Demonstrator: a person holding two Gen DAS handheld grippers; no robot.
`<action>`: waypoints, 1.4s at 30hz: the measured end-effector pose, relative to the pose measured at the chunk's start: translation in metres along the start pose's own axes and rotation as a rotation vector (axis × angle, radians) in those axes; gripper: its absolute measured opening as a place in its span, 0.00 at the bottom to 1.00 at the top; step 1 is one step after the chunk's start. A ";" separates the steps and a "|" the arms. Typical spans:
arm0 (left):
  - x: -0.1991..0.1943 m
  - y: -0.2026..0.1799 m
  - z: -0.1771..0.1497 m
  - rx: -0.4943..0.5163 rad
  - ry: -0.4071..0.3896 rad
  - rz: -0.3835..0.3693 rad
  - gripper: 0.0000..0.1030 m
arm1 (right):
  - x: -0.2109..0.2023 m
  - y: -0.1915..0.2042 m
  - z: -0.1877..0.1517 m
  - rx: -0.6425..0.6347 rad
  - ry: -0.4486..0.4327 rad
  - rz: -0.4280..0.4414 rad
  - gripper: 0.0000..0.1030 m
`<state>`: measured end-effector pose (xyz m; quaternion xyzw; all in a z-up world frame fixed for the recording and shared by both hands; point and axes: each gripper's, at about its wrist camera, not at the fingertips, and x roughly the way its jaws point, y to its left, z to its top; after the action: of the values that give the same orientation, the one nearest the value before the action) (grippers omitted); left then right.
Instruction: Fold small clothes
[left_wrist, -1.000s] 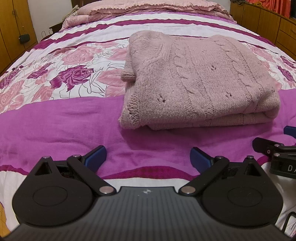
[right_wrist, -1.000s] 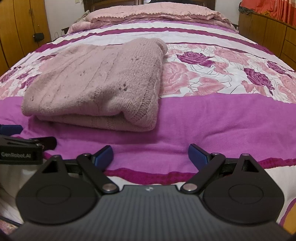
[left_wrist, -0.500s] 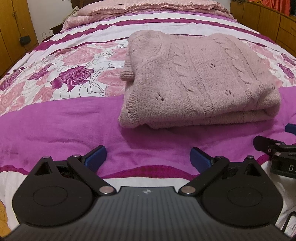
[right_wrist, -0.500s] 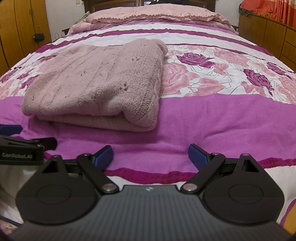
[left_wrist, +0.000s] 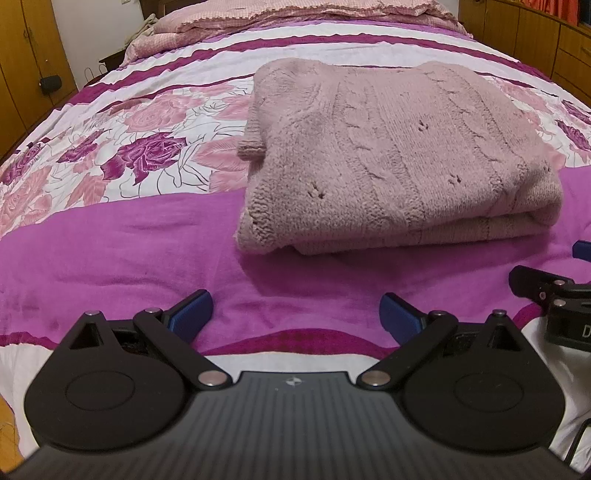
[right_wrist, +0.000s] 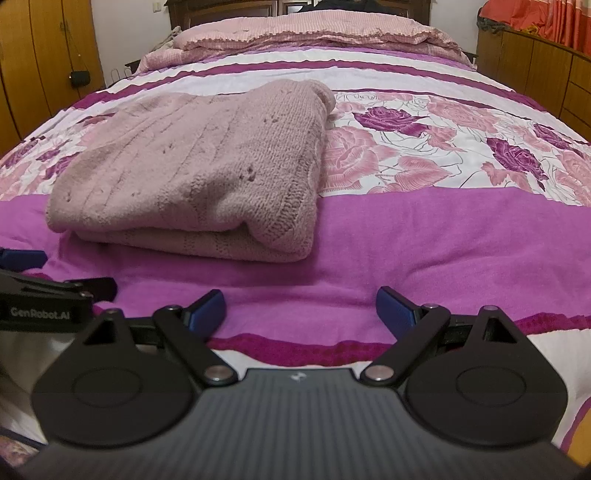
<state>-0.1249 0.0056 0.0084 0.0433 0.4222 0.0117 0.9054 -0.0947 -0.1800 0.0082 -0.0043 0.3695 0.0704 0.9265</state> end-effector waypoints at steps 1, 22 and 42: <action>0.000 0.000 0.000 0.001 -0.002 0.001 0.97 | 0.000 -0.001 0.000 0.002 -0.001 0.002 0.89; 0.000 0.001 -0.002 -0.013 -0.021 -0.006 0.97 | 0.000 -0.005 0.000 0.012 -0.008 0.011 0.89; 0.000 0.002 -0.003 -0.013 -0.021 -0.007 0.97 | 0.000 -0.004 0.000 0.013 -0.007 0.011 0.89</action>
<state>-0.1269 0.0074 0.0070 0.0359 0.4125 0.0109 0.9102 -0.0941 -0.1840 0.0076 0.0037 0.3669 0.0731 0.9274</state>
